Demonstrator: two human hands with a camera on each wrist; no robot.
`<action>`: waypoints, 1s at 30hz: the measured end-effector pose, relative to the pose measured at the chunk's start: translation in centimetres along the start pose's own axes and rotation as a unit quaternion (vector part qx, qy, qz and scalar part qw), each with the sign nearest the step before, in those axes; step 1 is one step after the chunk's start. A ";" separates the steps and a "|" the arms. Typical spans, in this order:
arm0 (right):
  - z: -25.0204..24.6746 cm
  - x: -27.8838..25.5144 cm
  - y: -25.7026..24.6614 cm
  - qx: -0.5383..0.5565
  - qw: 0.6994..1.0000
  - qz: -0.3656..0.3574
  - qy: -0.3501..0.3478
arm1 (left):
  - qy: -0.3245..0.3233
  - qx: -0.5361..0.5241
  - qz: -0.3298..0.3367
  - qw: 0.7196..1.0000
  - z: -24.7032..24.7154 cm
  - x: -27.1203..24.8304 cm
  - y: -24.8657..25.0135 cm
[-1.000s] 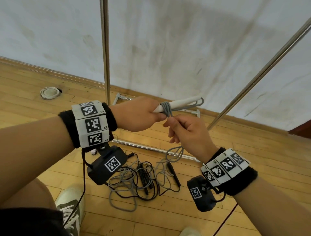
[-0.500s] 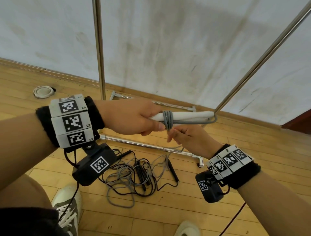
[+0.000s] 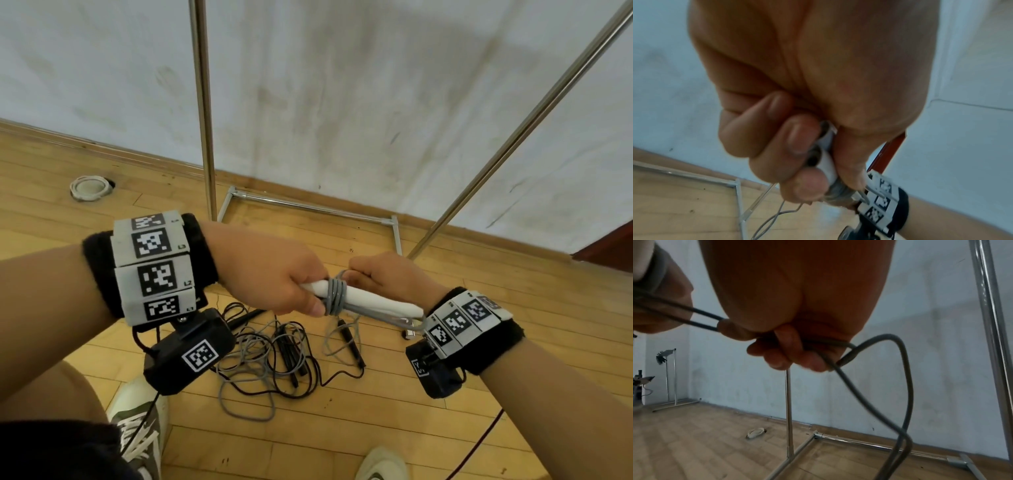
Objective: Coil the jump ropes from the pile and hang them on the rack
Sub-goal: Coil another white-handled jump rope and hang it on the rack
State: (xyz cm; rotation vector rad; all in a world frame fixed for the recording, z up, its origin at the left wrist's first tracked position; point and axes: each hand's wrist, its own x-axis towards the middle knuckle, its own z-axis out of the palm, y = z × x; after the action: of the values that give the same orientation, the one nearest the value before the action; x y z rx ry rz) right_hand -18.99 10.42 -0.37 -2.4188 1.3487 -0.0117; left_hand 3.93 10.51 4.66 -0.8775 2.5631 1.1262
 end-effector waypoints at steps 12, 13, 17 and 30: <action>-1.5 -0.2 -2.0 0.306 0.950 0.053 0.039 | -0.008 0.153 -0.135 0.979 0.8 1.7 -1.2; -1.7 -0.2 -2.2 0.312 0.948 0.052 0.041 | 0.005 0.154 -0.140 0.978 0.7 1.9 -1.3; -2.1 -0.3 -2.9 0.341 0.938 0.051 0.046 | 0.076 0.162 -0.152 0.972 0.4 2.2 -1.8; -1.0 -0.3 -2.9 0.421 0.904 0.033 0.061 | 0.284 0.020 -0.066 0.956 -1.0 1.3 -2.4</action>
State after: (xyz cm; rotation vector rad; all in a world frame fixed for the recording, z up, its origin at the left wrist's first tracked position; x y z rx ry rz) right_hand -16.97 11.75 1.55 -1.6505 1.1378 -0.6094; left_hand 4.35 7.95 3.40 -1.5238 2.8823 0.8717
